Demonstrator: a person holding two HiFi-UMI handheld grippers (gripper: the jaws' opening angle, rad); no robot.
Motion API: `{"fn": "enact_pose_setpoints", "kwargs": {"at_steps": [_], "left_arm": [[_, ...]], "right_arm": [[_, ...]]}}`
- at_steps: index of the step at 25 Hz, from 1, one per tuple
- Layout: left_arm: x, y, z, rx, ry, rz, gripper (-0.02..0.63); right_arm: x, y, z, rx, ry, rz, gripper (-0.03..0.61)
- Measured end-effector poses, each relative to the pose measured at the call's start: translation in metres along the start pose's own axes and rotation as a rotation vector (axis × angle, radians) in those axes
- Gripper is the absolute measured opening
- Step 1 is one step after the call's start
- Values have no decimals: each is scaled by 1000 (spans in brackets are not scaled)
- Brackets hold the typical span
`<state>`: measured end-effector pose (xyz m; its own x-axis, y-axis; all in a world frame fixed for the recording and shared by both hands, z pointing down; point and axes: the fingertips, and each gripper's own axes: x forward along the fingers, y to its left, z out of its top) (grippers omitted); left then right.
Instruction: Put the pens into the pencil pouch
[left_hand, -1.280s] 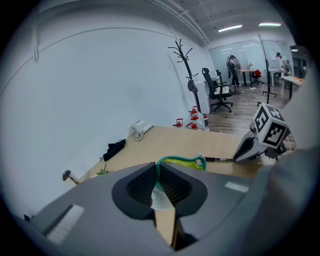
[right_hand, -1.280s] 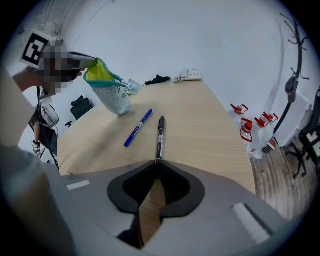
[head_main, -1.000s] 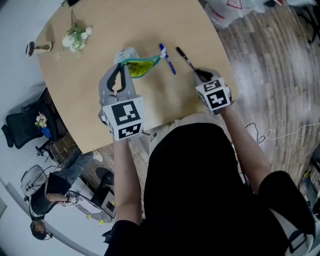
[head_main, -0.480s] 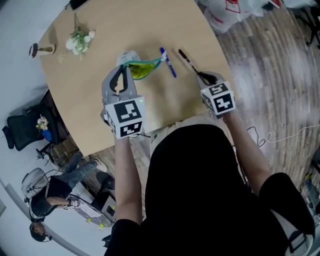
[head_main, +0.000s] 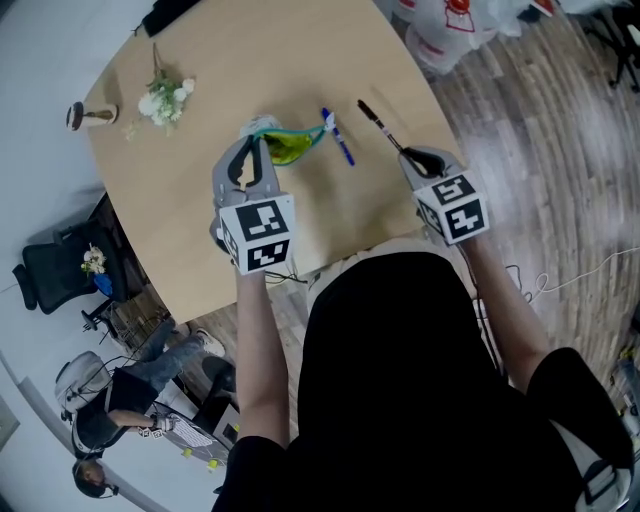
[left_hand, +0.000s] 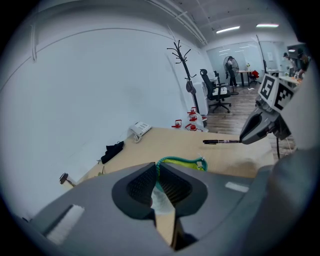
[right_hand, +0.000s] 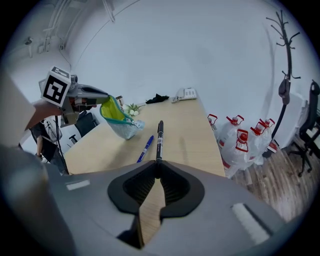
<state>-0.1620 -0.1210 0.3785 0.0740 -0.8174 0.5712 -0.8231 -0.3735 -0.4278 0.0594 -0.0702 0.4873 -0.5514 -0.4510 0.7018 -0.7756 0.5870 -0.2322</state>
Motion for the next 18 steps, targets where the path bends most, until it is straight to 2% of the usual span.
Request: {"fn": "enact_pose_setpoints", "kwargs": {"at_steps": [11,18], "left_arm": [[12,-3,7,-4,1,-19,25],[17,-7,10,-7,0,-28,25]], "right_arm": [[-21,18,37,-48,-77,61,43],[-25,39,44,-77,-98,127,43]]}}
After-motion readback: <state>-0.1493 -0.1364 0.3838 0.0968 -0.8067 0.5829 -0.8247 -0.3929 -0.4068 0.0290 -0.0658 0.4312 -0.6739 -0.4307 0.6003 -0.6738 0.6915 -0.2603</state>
